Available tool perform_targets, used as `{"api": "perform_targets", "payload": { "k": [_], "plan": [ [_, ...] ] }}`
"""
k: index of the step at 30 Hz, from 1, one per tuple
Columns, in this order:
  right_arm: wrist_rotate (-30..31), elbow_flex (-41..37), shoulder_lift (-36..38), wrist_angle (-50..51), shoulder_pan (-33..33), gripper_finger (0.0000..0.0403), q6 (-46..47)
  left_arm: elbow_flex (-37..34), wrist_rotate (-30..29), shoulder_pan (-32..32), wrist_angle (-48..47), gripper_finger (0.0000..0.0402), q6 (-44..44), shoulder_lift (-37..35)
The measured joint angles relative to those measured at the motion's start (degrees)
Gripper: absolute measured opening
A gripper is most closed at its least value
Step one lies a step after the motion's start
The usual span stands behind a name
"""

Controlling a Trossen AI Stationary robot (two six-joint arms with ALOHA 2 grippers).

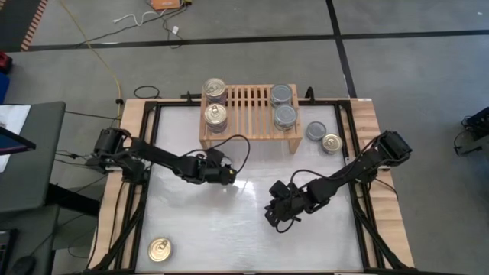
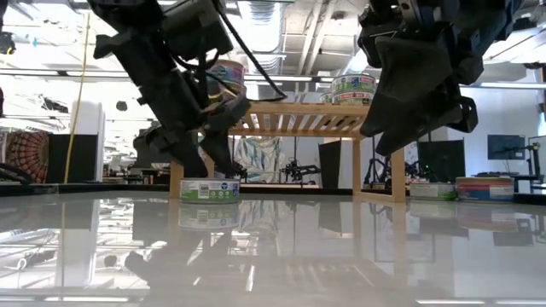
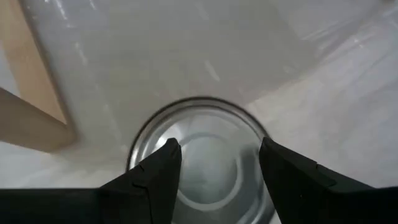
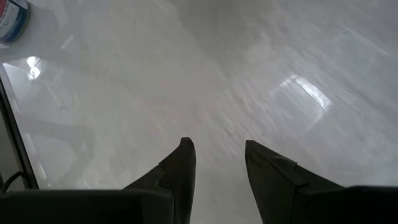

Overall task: Stack canned seafood by type on shelf
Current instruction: Put the green tuna can on the shelf aligned with the other green tuna cans

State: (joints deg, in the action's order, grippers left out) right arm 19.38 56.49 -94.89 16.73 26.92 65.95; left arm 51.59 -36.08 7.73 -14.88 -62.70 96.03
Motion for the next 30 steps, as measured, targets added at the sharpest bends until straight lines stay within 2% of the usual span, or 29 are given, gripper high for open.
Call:
{"api": "perform_targets", "payload": {
  "k": [10, 15, 19, 24, 30],
  "plan": [
    [0.0, 0.0, -0.02, 0.47, 0.04, 0.0163, 0.04, 0.05, 2.97, 1.54, 1.8, 0.0208, -2.72, 0.83],
    [-0.42, 0.0, -0.02, 0.73, 0.09, 0.0163, 0.04, 0.07, 9.39, 4.38, 5.14, 0.0208, -4.45, 0.79],
    [-4.26, 0.0, -0.02, 1.4, 0.09, 0.0163, -1.74, 0.09, 13.73, 8.65, 8.13, 0.0208, -4.56, 0.79],
    [-6.17, 0.0, -0.02, 4.06, 0.11, 0.0163, -2.38, 0.09, 21.85, 14.21, 12.45, 0.0208, -1.22, 1.03],
    [-6.25, 0.0, -0.01, 4.06, 0.28, 0.0163, -2.36, 0.11, 29.63, 19.86, 11.87, 0.0208, -0.5, 0.83]
  ]
}}
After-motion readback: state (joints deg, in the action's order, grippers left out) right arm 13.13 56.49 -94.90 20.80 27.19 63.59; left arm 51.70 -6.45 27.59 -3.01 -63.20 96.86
